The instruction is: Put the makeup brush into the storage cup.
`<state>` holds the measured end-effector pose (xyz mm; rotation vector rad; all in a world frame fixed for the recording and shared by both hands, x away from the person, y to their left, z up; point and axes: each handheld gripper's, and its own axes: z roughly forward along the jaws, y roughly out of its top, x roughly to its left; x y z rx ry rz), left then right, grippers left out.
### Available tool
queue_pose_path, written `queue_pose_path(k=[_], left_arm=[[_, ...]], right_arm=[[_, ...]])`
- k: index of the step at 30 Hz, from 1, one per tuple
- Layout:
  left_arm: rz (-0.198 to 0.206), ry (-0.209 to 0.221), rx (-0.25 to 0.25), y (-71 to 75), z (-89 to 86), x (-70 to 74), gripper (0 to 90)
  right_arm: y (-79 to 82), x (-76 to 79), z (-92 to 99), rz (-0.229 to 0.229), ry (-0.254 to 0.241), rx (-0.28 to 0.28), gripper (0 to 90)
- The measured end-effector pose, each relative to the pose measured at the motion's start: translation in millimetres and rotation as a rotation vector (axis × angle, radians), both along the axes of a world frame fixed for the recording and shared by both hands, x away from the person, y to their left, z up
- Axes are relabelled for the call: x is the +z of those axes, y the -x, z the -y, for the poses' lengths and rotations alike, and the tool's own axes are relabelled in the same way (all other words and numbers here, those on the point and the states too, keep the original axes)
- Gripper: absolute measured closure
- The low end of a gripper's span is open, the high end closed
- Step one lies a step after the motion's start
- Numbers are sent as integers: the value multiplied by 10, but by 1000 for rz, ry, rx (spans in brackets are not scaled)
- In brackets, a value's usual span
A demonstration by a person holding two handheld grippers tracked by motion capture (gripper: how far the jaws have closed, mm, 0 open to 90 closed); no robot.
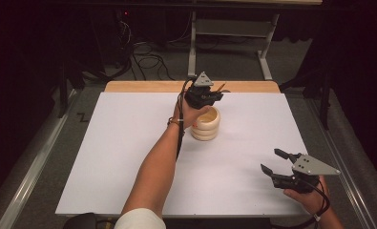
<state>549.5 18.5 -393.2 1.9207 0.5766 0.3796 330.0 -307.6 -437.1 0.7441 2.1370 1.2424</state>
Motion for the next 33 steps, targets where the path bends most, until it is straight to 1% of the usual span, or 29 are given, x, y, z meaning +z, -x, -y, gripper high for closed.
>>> queue_pose_path(k=[3,5,7,9,10,14,15,17,19,22,24,27,33], left_arm=[[-10,3,-18,4,10,-46,826],[-11,-8,-26,5,26,-72,826],[-10,1,-26,-1,19,-71,825],[-12,-29,-22,-1,22,-77,824],[-13,-31,-25,0,20,-85,823],[-18,-19,-29,12,5,-114,823],[-19,-23,-30,17,3,-126,822],[-20,-25,-30,24,-4,-140,822],[-23,-33,-29,29,-12,-151,822],[-26,-30,-30,40,-19,-157,822],[-27,-27,-34,51,-22,-156,822],[-26,-36,-33,66,-27,-162,822],[-21,-35,-29,83,-28,-171,822]], right_arm=[[-3,-3,-1,-3,-1,5,298],[-2,-9,-9,-10,5,5,298],[-2,-12,-14,-9,12,9,298],[-4,-12,-19,-8,7,11,298],[-4,-9,-18,-7,6,13,298],[-2,-11,-21,-12,4,14,299],[-5,-12,-18,-9,14,14,299],[-4,-18,-22,-18,9,14,300],[-3,-18,-26,-15,10,12,300],[-7,-14,-30,-10,14,15,300],[-9,-16,-35,-14,12,14,300],[-13,-25,-44,-14,16,21,300],[-4,-20,-57,-15,20,19,301]])
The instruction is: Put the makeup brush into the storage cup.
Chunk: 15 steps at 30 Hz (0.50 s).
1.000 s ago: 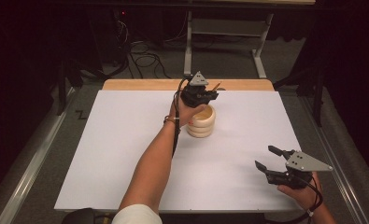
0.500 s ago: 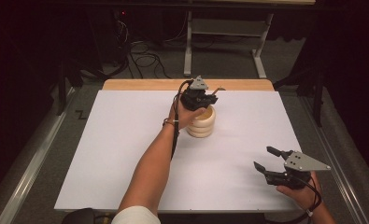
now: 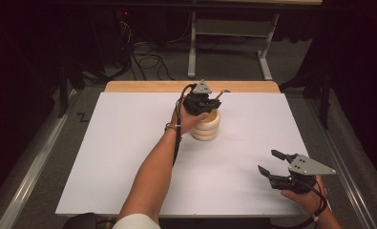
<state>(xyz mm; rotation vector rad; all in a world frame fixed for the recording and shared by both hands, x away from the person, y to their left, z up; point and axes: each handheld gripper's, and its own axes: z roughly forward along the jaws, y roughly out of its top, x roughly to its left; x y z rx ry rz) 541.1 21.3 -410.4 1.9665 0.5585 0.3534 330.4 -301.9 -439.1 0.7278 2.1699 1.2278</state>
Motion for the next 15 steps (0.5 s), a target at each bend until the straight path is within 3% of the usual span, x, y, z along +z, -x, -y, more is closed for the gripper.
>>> queue_pose_path(k=[8,15], left_arm=[[3,9,6,11,-11,-2,822],[7,4,-1,12,6,-3,818]], right_arm=[[-3,-5,-3,-1,1,3,300],[-16,1,29,-17,-31,-8,302]])
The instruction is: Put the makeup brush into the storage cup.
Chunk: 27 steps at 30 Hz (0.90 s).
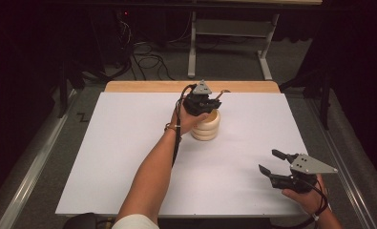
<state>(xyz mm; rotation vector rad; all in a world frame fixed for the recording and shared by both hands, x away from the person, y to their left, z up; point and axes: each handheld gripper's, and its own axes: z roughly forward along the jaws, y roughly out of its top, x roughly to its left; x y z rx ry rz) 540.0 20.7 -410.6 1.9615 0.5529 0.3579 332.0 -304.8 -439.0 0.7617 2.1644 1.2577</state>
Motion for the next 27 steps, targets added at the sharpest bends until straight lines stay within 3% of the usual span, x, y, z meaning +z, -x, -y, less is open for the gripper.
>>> queue_pose_path(k=[7,11,17,27], left_arm=[[4,-9,6,6,20,-5,810],[9,-12,8,16,7,11,750],[18,-21,25,49,-23,41,559],[63,-62,89,168,-109,108,341]], right_arm=[[-5,-6,0,-7,-9,3,302],[-5,-5,1,-2,-7,3,301],[-9,-11,5,0,-1,2,301],[-8,-25,-24,-1,22,3,299]])
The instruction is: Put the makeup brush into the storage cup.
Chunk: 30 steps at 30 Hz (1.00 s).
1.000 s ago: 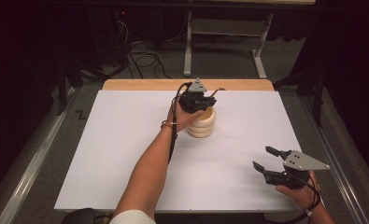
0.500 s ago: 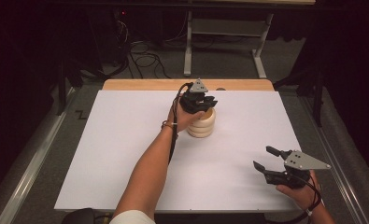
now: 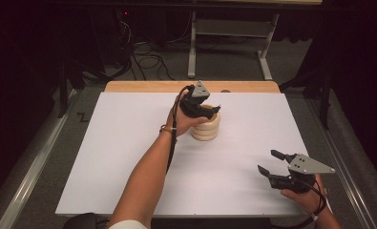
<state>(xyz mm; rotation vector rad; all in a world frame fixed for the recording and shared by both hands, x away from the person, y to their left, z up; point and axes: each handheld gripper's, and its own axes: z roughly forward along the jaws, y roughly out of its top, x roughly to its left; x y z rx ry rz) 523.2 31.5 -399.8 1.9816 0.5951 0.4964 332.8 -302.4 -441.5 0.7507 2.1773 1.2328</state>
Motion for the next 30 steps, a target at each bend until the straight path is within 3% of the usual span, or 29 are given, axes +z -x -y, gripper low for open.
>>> queue_pose_path(k=[3,10,18,30], left_arm=[[13,-9,24,42,-33,46,280],[39,-43,20,157,-108,150,224],[72,-69,11,306,-154,202,216],[83,-107,22,471,-300,262,176]], right_arm=[[4,-4,-10,7,3,1,295],[9,-21,-28,15,14,-10,290],[-4,-37,-35,8,11,-9,289],[-2,-42,-49,3,16,-15,291]])
